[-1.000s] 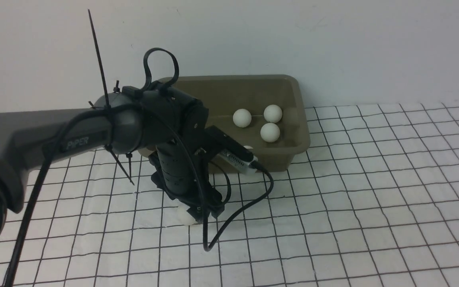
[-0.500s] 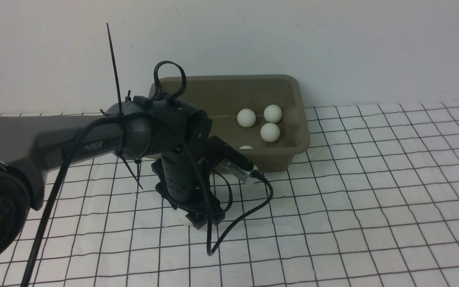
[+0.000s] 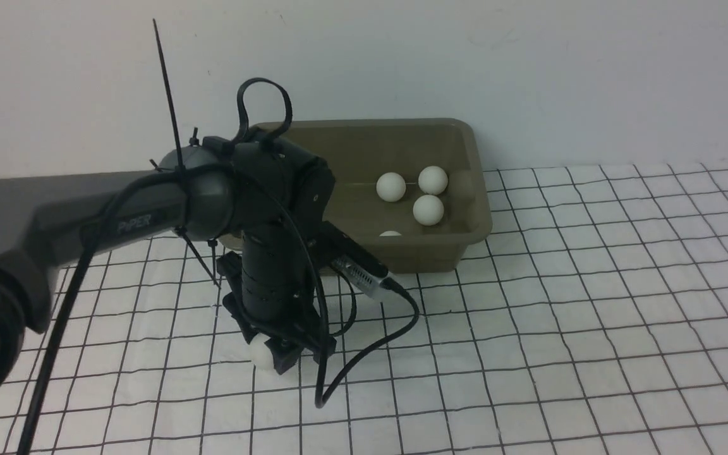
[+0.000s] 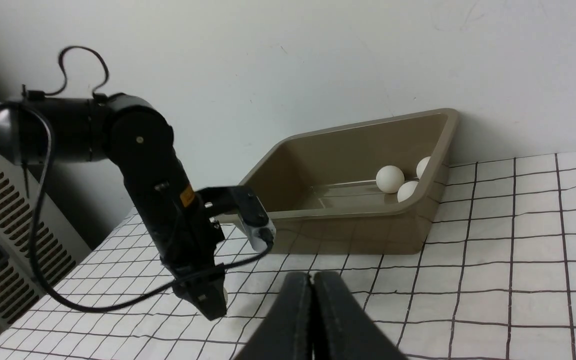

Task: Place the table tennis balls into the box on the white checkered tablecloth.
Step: 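Reach for and grasp a ping pong ball on the table beside the basket, then drop the ball into the bin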

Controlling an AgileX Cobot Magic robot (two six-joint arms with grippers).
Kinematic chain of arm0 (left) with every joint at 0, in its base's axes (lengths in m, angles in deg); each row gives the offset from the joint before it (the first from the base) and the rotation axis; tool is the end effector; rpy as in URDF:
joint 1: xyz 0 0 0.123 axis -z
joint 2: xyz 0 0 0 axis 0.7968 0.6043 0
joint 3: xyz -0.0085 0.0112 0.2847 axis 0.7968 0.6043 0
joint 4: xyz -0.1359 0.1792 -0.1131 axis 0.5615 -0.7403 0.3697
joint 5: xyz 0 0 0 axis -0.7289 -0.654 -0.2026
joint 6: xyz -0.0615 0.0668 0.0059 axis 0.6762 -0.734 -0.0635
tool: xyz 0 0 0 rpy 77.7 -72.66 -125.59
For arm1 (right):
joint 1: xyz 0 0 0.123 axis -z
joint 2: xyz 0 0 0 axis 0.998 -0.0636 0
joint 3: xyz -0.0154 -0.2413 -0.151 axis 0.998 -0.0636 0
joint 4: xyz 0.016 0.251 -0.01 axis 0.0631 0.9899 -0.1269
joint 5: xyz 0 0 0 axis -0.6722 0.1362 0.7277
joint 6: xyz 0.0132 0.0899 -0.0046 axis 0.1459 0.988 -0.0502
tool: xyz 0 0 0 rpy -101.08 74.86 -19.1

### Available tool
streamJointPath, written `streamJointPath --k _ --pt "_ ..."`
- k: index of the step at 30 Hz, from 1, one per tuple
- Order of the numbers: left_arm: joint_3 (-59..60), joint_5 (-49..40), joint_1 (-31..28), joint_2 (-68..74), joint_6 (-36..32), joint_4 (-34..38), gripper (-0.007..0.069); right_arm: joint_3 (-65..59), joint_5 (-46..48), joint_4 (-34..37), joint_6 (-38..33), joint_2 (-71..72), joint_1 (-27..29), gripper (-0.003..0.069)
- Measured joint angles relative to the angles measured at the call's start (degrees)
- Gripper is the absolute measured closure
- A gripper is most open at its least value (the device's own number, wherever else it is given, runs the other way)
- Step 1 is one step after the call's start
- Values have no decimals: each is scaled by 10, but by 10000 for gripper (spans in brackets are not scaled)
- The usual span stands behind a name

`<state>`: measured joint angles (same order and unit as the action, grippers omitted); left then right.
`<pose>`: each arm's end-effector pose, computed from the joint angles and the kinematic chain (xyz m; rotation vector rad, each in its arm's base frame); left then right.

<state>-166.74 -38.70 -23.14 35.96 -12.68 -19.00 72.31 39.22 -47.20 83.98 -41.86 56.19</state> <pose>0.3391 -0.1827 0.1748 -1.0664 -2.9324 -0.1645 0.0266 0.0155 0.2755 -0.1218 1.7817 0.6676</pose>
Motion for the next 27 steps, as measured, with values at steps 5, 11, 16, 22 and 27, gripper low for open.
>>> streamJointPath --k 5,11,16,22,27 --pt "-15 -23 0 -50 0 -2 272 0 0 0 0 0 0 676" --pt "-57 -24 0 -115 0 -4 272 0 0 0 0 0 0 676" --pt "-117 18 0 -118 4 -44 272 0 0 0 0 0 0 676" --pt "-123 116 0 -94 48 -96 272 0 0 0 0 0 0 676" --pt "-123 183 0 -47 110 -156 272 0 0 0 0 0 0 676"
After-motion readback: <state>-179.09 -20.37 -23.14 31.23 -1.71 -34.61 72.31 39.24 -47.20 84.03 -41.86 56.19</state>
